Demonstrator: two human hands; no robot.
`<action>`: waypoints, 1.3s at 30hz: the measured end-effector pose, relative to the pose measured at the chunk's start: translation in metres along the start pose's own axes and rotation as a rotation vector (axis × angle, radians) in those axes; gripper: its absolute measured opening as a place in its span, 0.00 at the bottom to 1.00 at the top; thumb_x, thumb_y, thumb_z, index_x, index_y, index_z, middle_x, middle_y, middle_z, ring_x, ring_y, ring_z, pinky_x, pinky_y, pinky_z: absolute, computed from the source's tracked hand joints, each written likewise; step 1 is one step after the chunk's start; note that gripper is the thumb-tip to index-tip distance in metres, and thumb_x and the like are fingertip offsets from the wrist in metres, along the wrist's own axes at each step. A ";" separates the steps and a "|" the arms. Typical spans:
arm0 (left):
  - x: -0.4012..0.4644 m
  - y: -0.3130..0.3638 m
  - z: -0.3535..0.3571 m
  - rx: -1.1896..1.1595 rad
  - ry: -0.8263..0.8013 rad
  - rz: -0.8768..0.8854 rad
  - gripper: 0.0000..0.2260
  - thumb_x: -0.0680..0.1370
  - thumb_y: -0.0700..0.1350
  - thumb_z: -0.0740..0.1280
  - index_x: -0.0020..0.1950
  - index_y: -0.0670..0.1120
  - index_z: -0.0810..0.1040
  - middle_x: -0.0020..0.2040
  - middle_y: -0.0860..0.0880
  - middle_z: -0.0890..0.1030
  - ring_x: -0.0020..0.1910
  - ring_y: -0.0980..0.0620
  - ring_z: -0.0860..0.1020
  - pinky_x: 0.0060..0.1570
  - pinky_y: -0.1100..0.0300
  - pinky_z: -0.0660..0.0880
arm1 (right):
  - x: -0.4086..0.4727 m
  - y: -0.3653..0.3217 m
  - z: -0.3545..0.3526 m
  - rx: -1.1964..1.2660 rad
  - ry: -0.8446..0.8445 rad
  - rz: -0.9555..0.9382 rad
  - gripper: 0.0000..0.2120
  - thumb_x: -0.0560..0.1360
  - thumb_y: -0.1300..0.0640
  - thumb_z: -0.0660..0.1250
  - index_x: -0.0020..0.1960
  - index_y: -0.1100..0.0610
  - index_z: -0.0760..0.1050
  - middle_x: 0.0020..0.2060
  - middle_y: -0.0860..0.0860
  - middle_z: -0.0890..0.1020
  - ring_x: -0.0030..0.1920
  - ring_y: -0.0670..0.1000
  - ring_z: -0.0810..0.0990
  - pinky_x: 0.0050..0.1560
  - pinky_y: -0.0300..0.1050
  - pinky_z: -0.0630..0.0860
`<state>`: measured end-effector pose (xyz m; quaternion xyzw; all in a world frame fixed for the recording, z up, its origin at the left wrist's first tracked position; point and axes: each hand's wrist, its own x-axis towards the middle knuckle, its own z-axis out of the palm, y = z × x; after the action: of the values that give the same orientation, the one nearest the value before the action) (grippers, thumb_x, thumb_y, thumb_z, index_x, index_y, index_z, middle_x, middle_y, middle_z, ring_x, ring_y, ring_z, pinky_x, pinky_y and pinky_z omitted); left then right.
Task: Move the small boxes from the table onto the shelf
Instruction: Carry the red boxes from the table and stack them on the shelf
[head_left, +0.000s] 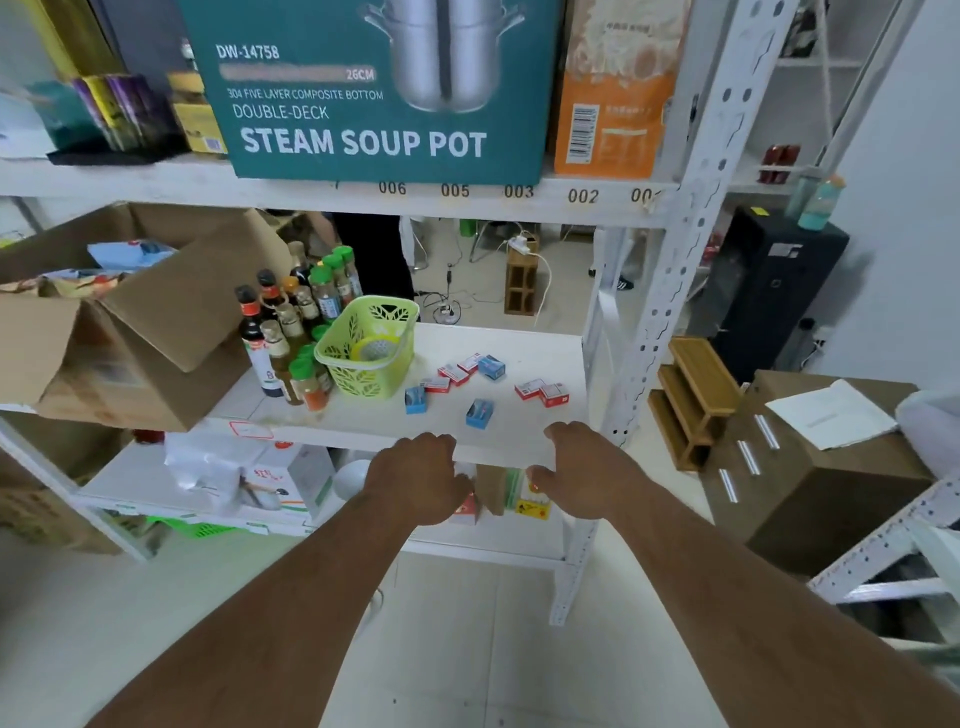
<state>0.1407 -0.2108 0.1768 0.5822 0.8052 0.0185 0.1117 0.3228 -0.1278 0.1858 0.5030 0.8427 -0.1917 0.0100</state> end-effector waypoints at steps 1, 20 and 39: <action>0.007 -0.007 -0.001 -0.003 -0.001 0.005 0.23 0.77 0.59 0.61 0.69 0.49 0.71 0.65 0.50 0.76 0.64 0.47 0.75 0.59 0.52 0.73 | 0.006 -0.003 0.002 0.001 0.000 0.013 0.23 0.78 0.44 0.65 0.70 0.53 0.68 0.62 0.51 0.76 0.60 0.53 0.78 0.60 0.48 0.77; 0.121 -0.079 0.013 0.018 -0.118 0.036 0.25 0.78 0.58 0.60 0.72 0.49 0.67 0.70 0.48 0.72 0.66 0.45 0.72 0.63 0.51 0.71 | 0.108 -0.026 0.030 -0.024 -0.025 0.122 0.26 0.79 0.43 0.64 0.72 0.56 0.67 0.67 0.52 0.75 0.66 0.53 0.75 0.67 0.49 0.71; 0.243 -0.083 0.033 -0.070 -0.063 -0.140 0.24 0.78 0.54 0.63 0.72 0.47 0.67 0.67 0.45 0.73 0.67 0.44 0.72 0.63 0.52 0.71 | 0.262 -0.010 0.037 -0.006 -0.047 0.024 0.27 0.78 0.41 0.65 0.71 0.55 0.68 0.66 0.52 0.76 0.66 0.53 0.74 0.63 0.48 0.71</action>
<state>-0.0022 -0.0119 0.0926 0.5204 0.8389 0.0207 0.1583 0.1784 0.0767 0.0994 0.5083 0.8368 -0.2006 0.0335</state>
